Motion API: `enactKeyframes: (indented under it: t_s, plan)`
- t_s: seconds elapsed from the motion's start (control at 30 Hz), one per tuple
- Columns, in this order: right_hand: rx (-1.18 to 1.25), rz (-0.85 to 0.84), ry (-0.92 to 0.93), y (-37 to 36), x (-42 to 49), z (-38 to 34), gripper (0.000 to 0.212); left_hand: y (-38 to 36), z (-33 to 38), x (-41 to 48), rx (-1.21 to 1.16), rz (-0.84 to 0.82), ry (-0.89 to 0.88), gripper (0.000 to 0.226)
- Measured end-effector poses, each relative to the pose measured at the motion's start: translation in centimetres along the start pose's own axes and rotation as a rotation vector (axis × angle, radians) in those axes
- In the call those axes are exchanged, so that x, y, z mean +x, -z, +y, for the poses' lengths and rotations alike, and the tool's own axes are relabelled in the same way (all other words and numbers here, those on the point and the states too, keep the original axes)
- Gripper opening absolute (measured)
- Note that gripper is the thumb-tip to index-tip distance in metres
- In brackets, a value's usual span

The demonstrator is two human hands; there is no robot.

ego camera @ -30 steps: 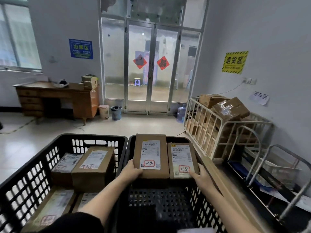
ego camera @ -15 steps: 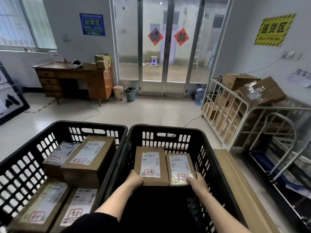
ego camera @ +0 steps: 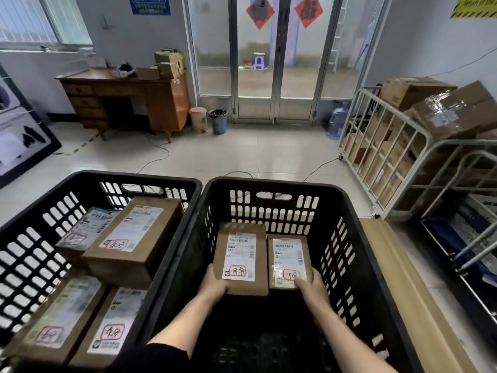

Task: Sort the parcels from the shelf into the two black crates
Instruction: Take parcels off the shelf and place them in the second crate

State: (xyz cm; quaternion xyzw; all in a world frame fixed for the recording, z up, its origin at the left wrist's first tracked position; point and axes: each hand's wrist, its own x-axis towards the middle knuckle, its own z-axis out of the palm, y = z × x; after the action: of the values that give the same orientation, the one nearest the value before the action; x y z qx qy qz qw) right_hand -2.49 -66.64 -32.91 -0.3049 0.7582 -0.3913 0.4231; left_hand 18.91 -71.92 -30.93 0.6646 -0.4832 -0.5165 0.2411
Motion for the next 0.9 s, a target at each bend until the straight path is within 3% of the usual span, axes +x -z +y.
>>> enactKeyframes:
  t_s: [0.17, 0.3, 0.43, 0.57, 0.73, 0.9]
  plan:
    - [-0.061, -0.021, -0.006, -0.4, 0.8, 0.7, 0.038, -0.1, -0.7, 0.5, 0.048, 0.008, 0.007, 0.046]
    - [-0.171, -0.022, -0.010, -0.5, 1.1, 0.8, 0.057, -0.3, -0.6, 0.3, 0.327, 0.063, -0.044, 0.063]
    - [-0.581, 0.076, 0.186, -0.6, 0.0, 0.3, 0.069, -0.3, -0.4, -0.6, 0.711, 0.035, -0.235, 0.081]
    - [-0.792, 0.040, 0.397, -0.9, -0.4, 0.1, 0.067, 0.0, -0.2, -0.4, 0.968, -0.006, -0.358, 0.082]
    - [-0.908, -0.017, 0.471, -1.1, 0.3, -0.2, 0.064, -0.2, 0.6, 0.4, 1.091, -0.062, -0.418, 0.085]
    - [-0.948, -0.053, 0.470, -1.5, 1.0, -0.1, 0.061, -0.3, 0.2, 0.7, 1.056, -0.109, -0.405, 0.087]
